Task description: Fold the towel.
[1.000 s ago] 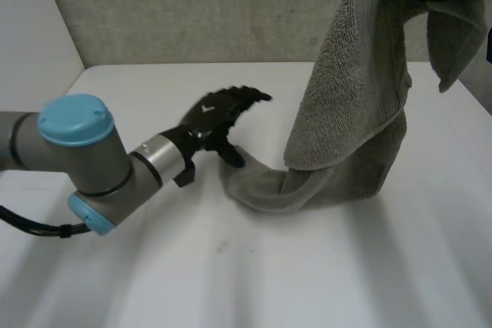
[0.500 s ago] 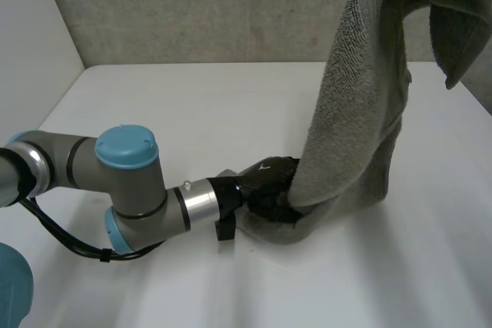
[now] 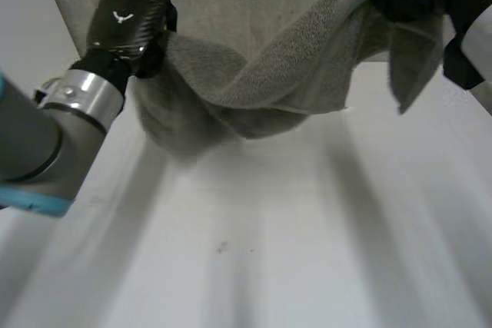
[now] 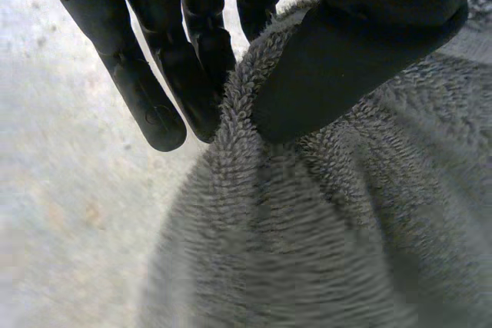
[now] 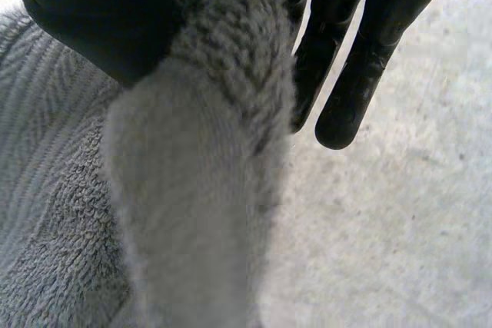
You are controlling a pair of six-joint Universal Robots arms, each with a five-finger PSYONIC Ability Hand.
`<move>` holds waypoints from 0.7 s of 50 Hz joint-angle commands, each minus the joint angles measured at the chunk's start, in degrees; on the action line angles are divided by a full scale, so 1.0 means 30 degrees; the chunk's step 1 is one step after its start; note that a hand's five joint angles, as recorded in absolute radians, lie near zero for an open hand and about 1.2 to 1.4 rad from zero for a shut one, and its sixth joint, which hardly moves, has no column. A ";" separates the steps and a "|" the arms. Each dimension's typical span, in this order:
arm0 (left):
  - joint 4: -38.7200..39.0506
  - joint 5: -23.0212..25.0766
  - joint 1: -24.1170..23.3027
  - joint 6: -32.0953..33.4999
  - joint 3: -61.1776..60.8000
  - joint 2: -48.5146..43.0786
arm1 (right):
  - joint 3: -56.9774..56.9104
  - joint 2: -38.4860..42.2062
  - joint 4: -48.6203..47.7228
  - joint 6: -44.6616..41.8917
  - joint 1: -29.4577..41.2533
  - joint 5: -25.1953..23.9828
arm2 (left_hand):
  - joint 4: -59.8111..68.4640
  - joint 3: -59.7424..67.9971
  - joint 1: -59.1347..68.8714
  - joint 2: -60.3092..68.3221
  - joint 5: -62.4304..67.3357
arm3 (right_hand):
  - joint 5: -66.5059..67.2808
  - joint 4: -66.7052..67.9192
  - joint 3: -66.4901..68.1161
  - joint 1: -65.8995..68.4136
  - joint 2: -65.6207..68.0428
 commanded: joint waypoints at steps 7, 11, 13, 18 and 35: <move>-0.1690 -0.3900 -0.4664 0.2240 -0.5868 0.1175 | -0.0571 0.5396 0.0322 0.0263 0.0014 0.0637 | 0.3456 0.3492 0.4580 0.3557 0.3821 | 0.4583 0.3880 0.3981 0.8276 0.4197; -0.2363 -0.6208 -0.6827 0.2971 -0.5431 -0.1862 | -0.0630 0.7878 0.0907 -0.0700 0.0044 0.0666 | 0.3456 0.3492 0.4580 0.3557 0.3821 | 0.4583 0.3880 0.3981 0.8276 0.4197; -0.2422 -0.6708 -0.6919 0.3089 -0.5197 -0.2858 | -0.0601 0.8612 0.0908 -0.1139 0.0073 0.0695 | 0.3456 0.3492 0.4580 0.3557 0.3821 | 0.4583 0.3880 0.3981 0.8276 0.4197; -0.2569 -0.7240 -0.7242 0.3119 -0.4403 -0.4772 | -0.0395 1.0289 0.0849 -0.2286 -0.0044 0.1369 | 0.3456 0.3492 0.4580 0.3557 0.3821 | 0.4583 0.3880 0.3981 0.8276 0.4197; -0.2773 -0.7152 -0.7243 0.2944 -0.3552 -0.2082 | -0.0132 0.9882 0.0995 -0.2579 -0.0600 0.1838 | -1.9638 -1.9601 -1.8513 -1.9537 -1.9272 | -1.8751 -1.9453 -1.9353 -1.5057 -1.9136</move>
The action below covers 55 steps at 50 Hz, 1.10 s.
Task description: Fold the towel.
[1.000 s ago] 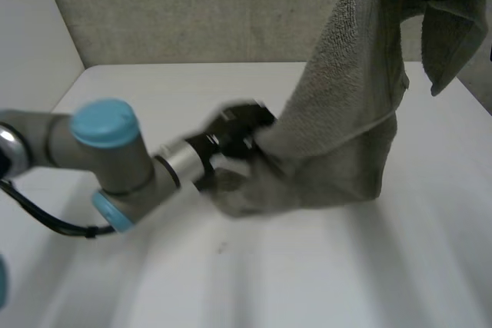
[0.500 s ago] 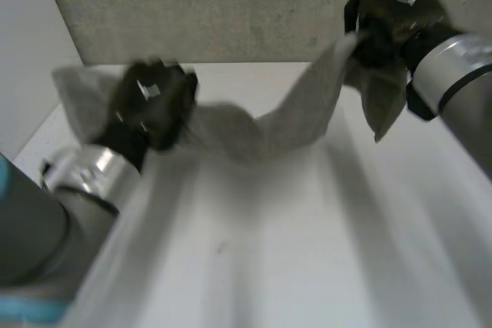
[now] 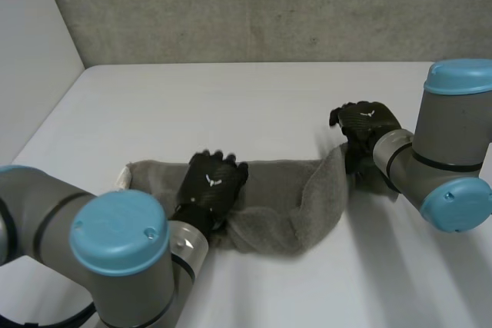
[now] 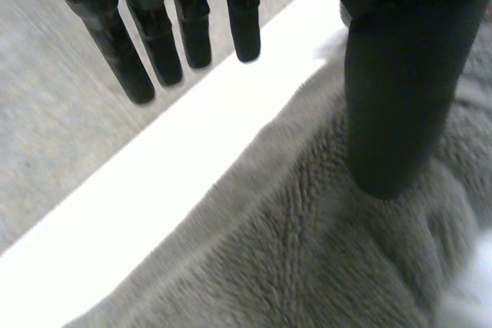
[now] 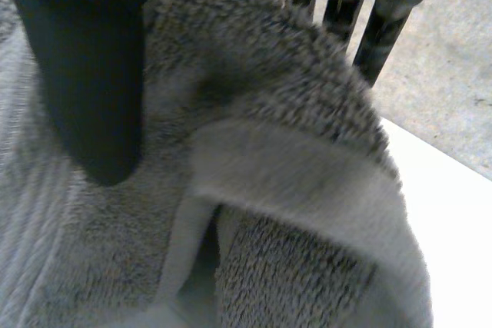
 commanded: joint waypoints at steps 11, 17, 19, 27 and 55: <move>-0.4391 0.1229 0.4974 -0.0570 -0.0201 0.3906 | 0.1915 -0.4193 0.0106 -0.0062 -0.1122 -0.0479 | -0.5674 -0.5294 -0.5419 -0.5270 -0.5663 | -0.5242 -0.5157 -0.5152 -0.4028 -0.5114; -0.6944 0.5587 0.8694 -0.2560 0.0151 0.3674 | 0.3641 -0.6622 0.0252 -0.1084 -0.1357 -0.1384 | -0.4893 -0.4513 -0.4638 -0.4489 -0.4882 | -0.5242 -0.5157 -0.5152 -0.4028 -0.5114; -0.7325 0.6760 0.9428 -0.3029 0.0239 0.3585 | 0.4284 -0.7355 0.0311 -0.1407 -0.1328 -0.1677 | -0.4334 -0.3954 -0.4079 -0.3930 -0.4323 | -0.5242 -0.5157 -0.5152 -0.4028 -0.5114; -0.7681 0.9963 1.1221 -0.3562 0.0415 0.1421 | 0.7916 -1.0636 0.0370 -0.1937 -0.1094 -0.2938 | -0.2200 -0.1820 -0.1945 -0.1796 -0.2189 | -0.3706 -0.3621 -0.3617 -0.2492 -0.3579; -0.6626 1.0141 1.1106 -0.3503 0.2291 -0.2099 | 1.4779 -1.2783 -0.1534 -0.3021 -0.1298 -0.3497 | 1.1689 1.2069 1.1944 1.2094 1.1701 | -0.0840 -0.0756 -0.0751 0.0374 -0.0713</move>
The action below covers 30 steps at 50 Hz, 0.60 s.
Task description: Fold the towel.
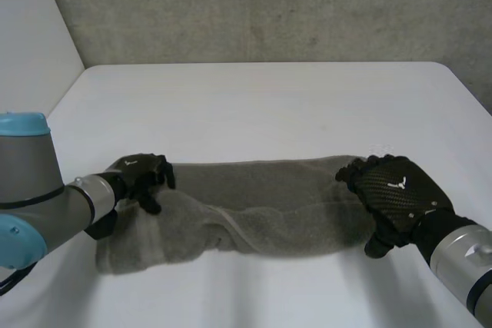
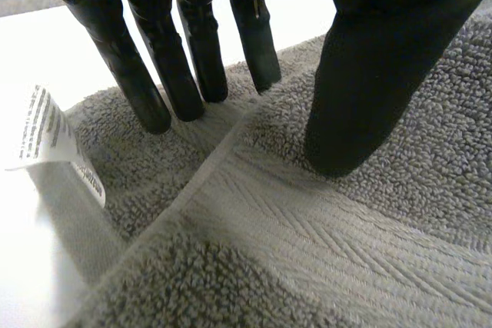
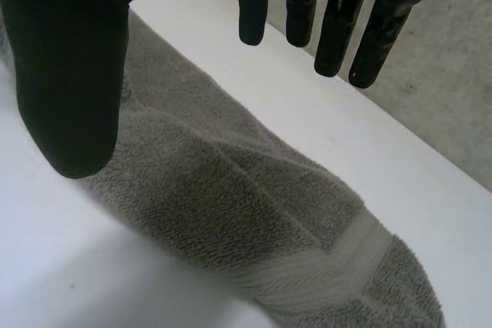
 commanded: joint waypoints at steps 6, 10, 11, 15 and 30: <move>0.0068 0.0082 -0.0592 0.0021 -0.0386 0.0157 | 0.0451 0.0801 -0.0849 0.0011 0.0020 0.0150 | 1.2911 1.2794 1.2716 1.2794 1.2929 | 0.1329 0.1533 0.1499 0.2761 0.1965; 0.0126 0.0052 -0.0915 0.0021 -0.0649 0.0216 | 0.0450 0.0802 -0.0879 0.0011 -0.0009 0.0091 | 0.9771 0.9654 0.9576 0.9654 0.9789 | 0.1330 0.1533 0.1500 0.2762 0.1965; 0.0126 0.0052 -0.0915 0.0021 -0.0736 0.0216 | 0.0450 0.0802 -0.0879 0.0011 -0.0009 0.0091 | 0.6441 0.6323 0.6245 0.6323 0.6458 | 0.1330 0.1533 0.1500 0.2762 0.1965; 0.0126 0.0023 -0.0915 0.0021 -0.0796 0.0216 | 0.0479 0.0802 -0.0879 0.0011 -0.0038 0.0091 | 0.0295 0.0178 0.0100 0.0178 0.0313 | 0.1442 0.1646 0.1612 0.2874 0.2077; 0.0068 -0.0182 -0.1178 0.0254 -0.1087 0.1353 | 0.0714 0.0860 -0.1231 0.0187 -0.1034 -0.0026 | 1.3016 1.2898 1.2820 1.2898 1.3033 | 0.1497 0.1701 0.1667 0.2929 0.2133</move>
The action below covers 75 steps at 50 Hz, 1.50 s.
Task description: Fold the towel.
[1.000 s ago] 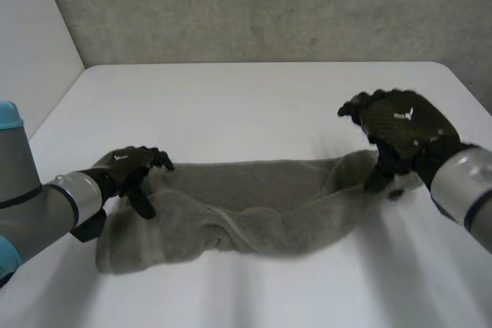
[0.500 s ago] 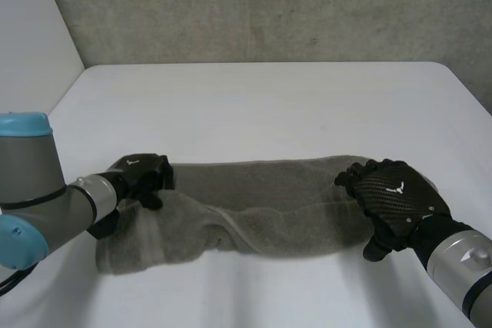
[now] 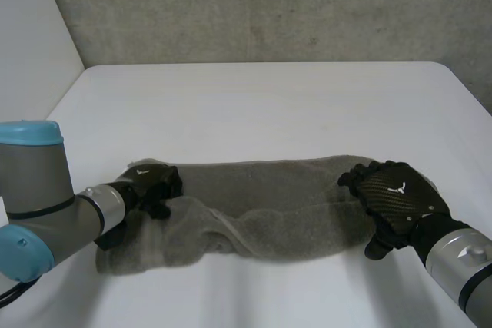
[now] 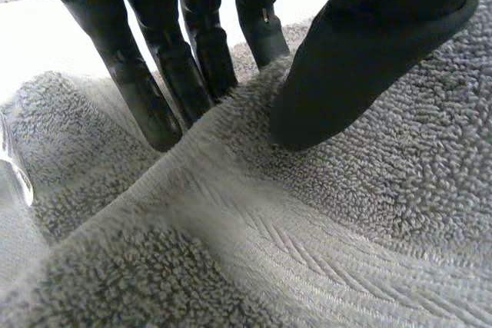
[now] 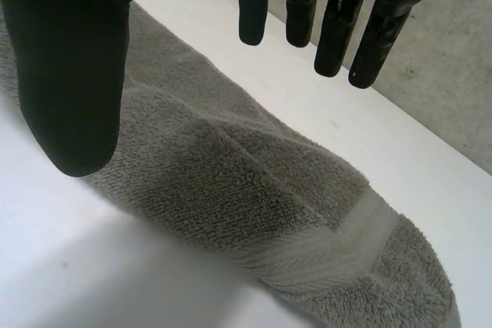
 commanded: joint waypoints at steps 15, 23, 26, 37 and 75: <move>0.0558 -0.0107 -0.0346 0.0347 -0.0135 0.5845 | -0.0143 -0.0340 0.1181 -0.0434 -0.2567 -0.0490 | 0.7283 0.7124 0.7091 0.7110 0.7279 | 0.9250 0.9541 0.9507 1.0768 0.9973; 0.1204 -0.0340 -0.0346 0.0347 0.0041 0.5670 | 0.0236 -0.0313 0.3170 -0.3946 -0.5468 -0.2361 | 0.7283 0.7124 0.7091 0.7110 0.7279 | 1.1840 1.2131 1.2097 1.3358 1.2563; 0.1205 -0.0778 -0.0346 0.0376 0.0012 0.5640 | 0.0384 -0.0109 0.4080 -0.4858 -0.6319 -0.3211 | 0.7283 0.7124 0.7091 0.7110 0.7279 | 1.1840 1.2130 1.2097 1.3357 1.2562; 0.1234 -0.1396 -0.0199 0.0347 -0.0223 0.5758 | -0.1081 0.4023 0.3352 -0.4803 -0.6528 -0.4768 | 0.7283 0.7124 0.7091 0.7110 0.7279 | 0.7186 0.7477 0.7443 0.8704 0.7909; 0.1498 -0.1426 -0.0053 0.0347 -0.0398 0.4908 | -1.0016 1.3076 -0.1717 -0.0555 0.0093 -0.0432 | 0.7283 0.7124 0.7091 0.7110 0.7279 | 0.6794 0.7084 0.7051 0.8311 0.7516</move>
